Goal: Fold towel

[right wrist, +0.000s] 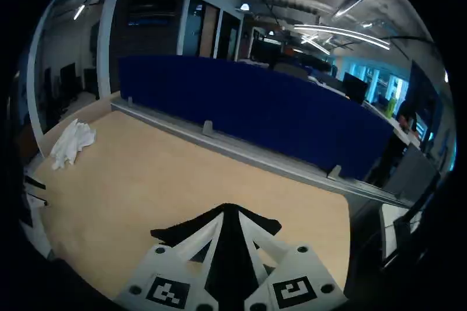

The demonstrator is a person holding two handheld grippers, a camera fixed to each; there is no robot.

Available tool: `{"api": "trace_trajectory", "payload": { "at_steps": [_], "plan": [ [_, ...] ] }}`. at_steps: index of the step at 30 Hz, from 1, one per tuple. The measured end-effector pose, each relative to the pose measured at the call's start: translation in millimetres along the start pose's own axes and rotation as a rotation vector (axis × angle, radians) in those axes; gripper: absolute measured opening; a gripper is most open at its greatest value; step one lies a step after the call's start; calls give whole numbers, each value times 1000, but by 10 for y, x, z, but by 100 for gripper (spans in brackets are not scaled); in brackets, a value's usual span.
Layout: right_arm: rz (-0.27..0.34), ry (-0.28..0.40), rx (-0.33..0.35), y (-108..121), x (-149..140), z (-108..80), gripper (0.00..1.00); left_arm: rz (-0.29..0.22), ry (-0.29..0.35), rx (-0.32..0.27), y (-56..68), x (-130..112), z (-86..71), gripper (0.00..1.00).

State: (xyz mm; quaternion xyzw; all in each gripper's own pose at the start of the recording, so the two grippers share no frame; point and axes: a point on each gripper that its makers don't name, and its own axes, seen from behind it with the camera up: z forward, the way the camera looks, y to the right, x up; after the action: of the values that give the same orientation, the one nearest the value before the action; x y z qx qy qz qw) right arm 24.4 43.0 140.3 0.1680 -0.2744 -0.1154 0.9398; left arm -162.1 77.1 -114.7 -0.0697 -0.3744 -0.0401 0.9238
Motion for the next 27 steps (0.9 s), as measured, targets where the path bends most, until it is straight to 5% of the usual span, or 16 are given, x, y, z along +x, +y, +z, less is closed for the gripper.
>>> {"api": "trace_trajectory", "payload": {
  "at_steps": [11, 27],
  "plan": [
    [12, -17, -20, 283, -66, 75, 3, 5, -3, 6, 74, 38, 29, 97],
    [8, -9, -13, 311, -2, 199, 3, -1, -5, 10, 158, 28, 21, 97]
  ]
}}
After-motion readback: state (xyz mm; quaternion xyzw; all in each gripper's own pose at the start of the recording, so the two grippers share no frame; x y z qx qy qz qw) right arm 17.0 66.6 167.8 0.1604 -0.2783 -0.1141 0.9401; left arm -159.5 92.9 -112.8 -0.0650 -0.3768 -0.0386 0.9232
